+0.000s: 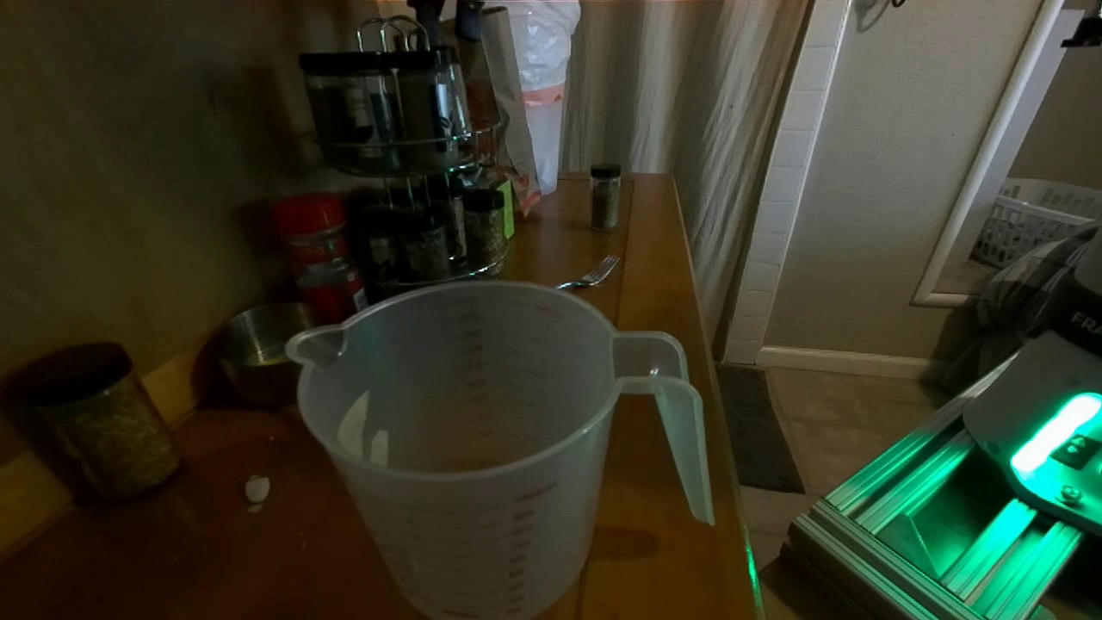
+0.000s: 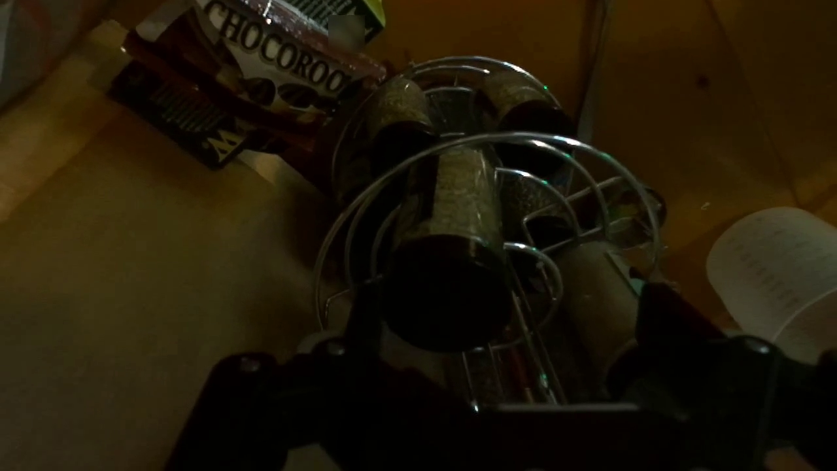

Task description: Remove one jar from the top of the stand and put it on the counter.

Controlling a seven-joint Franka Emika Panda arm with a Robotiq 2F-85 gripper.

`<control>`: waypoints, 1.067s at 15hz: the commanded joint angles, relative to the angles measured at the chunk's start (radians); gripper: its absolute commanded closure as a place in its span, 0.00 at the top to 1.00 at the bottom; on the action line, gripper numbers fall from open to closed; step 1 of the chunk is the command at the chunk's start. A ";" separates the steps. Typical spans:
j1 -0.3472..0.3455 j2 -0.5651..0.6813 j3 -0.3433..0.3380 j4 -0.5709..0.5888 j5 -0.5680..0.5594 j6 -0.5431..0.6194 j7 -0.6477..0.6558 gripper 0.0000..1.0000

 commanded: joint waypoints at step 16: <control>-0.013 0.057 0.042 0.048 -0.085 -0.054 0.000 1.00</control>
